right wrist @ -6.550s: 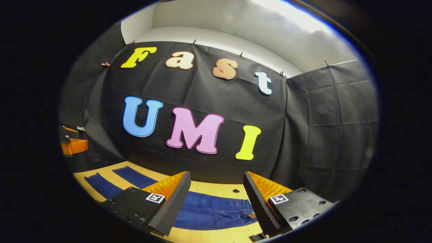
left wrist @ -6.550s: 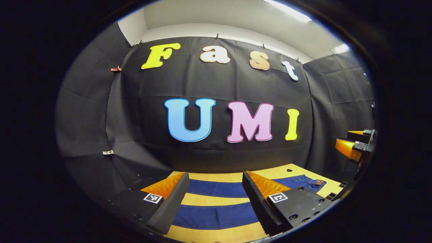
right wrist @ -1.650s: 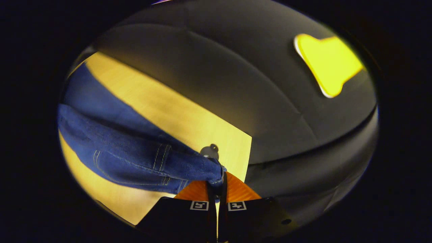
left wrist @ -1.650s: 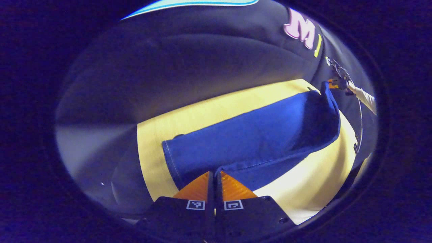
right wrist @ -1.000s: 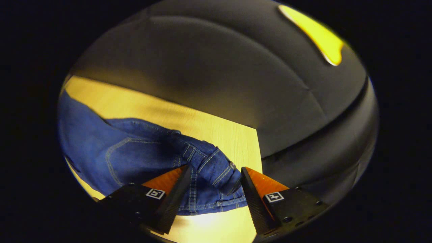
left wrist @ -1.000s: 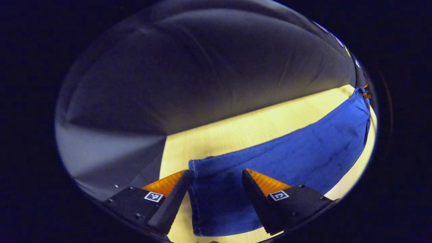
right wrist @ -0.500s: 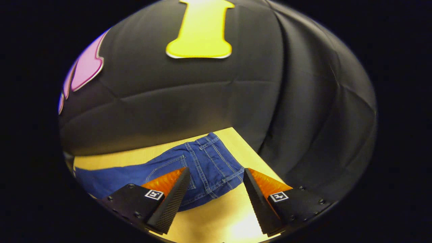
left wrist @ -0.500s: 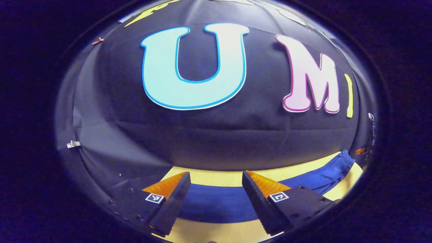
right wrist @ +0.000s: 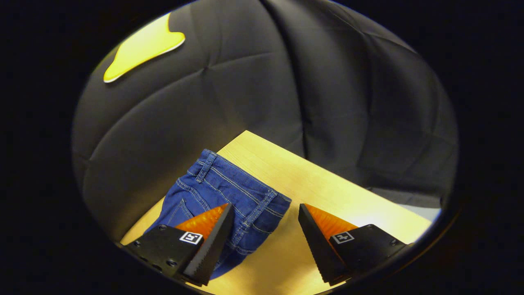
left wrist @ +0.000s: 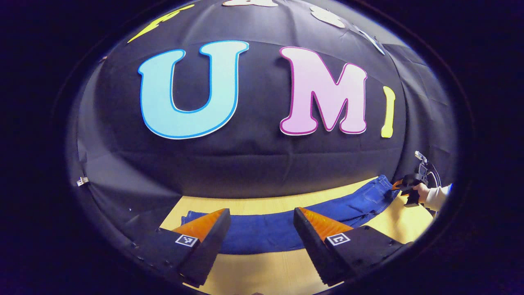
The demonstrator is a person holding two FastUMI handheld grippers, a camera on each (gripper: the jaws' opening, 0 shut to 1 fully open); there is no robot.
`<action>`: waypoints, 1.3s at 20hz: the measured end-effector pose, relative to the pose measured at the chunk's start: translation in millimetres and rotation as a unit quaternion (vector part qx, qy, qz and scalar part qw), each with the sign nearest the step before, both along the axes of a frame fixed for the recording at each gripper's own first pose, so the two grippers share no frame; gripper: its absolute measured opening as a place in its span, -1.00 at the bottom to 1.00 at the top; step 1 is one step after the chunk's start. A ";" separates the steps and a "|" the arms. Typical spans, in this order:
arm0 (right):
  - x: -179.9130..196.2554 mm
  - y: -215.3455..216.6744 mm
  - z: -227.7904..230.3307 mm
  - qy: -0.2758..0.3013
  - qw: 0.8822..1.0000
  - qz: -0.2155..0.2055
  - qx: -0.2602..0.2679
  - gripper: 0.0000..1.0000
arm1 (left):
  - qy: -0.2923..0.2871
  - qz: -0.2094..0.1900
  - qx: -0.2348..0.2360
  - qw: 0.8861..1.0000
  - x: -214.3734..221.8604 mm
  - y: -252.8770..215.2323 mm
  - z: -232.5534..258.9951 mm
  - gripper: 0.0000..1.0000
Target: Grasp the waist and the cuffs of the jeans and fold them to make the two legs overlap; first hold the waist and fold one-third of the jeans toward the cuffs, then hold the cuffs and fold the remaining one-third in the same direction to finish folding.
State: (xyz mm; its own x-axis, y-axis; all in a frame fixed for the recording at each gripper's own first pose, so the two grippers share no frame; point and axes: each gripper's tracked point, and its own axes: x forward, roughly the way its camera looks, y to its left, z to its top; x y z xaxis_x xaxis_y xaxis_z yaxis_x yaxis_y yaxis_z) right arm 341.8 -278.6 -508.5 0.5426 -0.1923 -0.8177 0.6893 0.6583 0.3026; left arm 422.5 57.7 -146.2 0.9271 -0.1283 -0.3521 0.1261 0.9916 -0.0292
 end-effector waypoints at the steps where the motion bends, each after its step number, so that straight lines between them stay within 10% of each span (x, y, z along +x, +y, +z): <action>1: -0.2 3.6 -3.5 0.003 1.000 -0.003 0.007 0.95 | 0.001 -0.003 -0.005 1.000 -7.3 -6.4 -0.2 0.96; 7: 0.8 -2.8 5.8 0.000 1.000 -0.024 -0.013 0.89 | 0.010 -0.018 -0.036 0.999 -12.3 -38.3 0.5 0.96; 13: 15.3 16.8 11.1 -0.013 1.000 -0.021 0.007 -0.44 | 0.029 -0.009 -0.050 0.998 -12.6 -41.0 -15.0 0.96; 17: 17.5 12.8 26.1 -0.033 0.999 -0.004 -0.005 -0.81 | 0.036 -0.005 -0.056 0.998 -20.3 -39.9 -20.4 0.96; 26: 17.3 36.5 188.8 -0.153 0.974 0.100 -0.131 -0.82 | 0.029 0.001 -0.075 0.997 -41.6 -31.9 -23.8 0.94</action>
